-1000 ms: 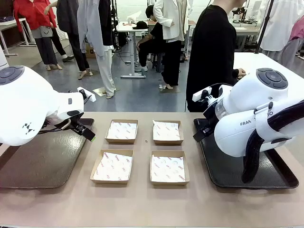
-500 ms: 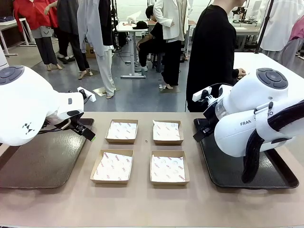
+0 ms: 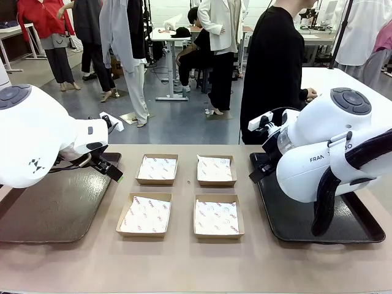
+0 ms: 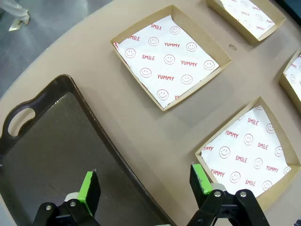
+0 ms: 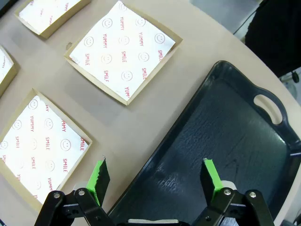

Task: Individually package the donuts and arrange them on the tray.
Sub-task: Pick up one Paper togo box.

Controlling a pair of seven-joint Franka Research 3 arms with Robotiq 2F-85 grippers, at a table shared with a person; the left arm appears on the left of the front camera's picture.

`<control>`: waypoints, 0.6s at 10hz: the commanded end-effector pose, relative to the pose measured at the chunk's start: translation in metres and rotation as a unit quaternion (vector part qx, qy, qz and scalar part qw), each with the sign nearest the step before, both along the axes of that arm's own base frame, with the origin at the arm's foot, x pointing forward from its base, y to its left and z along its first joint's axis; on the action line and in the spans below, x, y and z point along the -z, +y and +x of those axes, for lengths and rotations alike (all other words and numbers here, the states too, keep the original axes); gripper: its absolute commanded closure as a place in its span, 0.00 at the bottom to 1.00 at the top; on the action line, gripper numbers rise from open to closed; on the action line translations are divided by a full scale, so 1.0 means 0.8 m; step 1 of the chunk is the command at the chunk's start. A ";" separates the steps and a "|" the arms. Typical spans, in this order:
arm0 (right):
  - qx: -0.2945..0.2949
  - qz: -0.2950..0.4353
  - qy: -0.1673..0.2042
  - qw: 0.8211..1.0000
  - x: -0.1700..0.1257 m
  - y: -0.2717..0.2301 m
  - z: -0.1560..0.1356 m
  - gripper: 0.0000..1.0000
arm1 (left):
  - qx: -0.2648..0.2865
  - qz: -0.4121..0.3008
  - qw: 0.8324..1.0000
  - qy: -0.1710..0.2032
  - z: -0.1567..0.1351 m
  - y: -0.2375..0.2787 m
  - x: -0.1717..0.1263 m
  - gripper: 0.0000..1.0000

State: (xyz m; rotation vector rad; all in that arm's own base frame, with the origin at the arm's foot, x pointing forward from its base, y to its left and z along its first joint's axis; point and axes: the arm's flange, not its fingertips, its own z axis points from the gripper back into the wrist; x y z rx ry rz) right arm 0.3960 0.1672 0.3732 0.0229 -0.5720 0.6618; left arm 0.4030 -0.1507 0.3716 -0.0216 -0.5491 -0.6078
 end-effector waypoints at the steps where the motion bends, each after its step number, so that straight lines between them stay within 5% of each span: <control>1: 0.000 0.000 0.000 1.000 0.000 0.000 0.000 0.00 | 0.000 0.000 1.000 0.000 0.000 0.000 0.000 0.00; 4: -0.034 -0.068 0.010 0.997 -0.032 -0.036 -0.084 0.00 | 0.051 0.054 0.997 0.005 -0.086 0.036 -0.036 0.00; 6: -0.044 -0.079 0.050 0.995 -0.047 -0.069 -0.140 0.00 | 0.095 0.060 0.993 0.042 -0.155 0.057 -0.054 0.00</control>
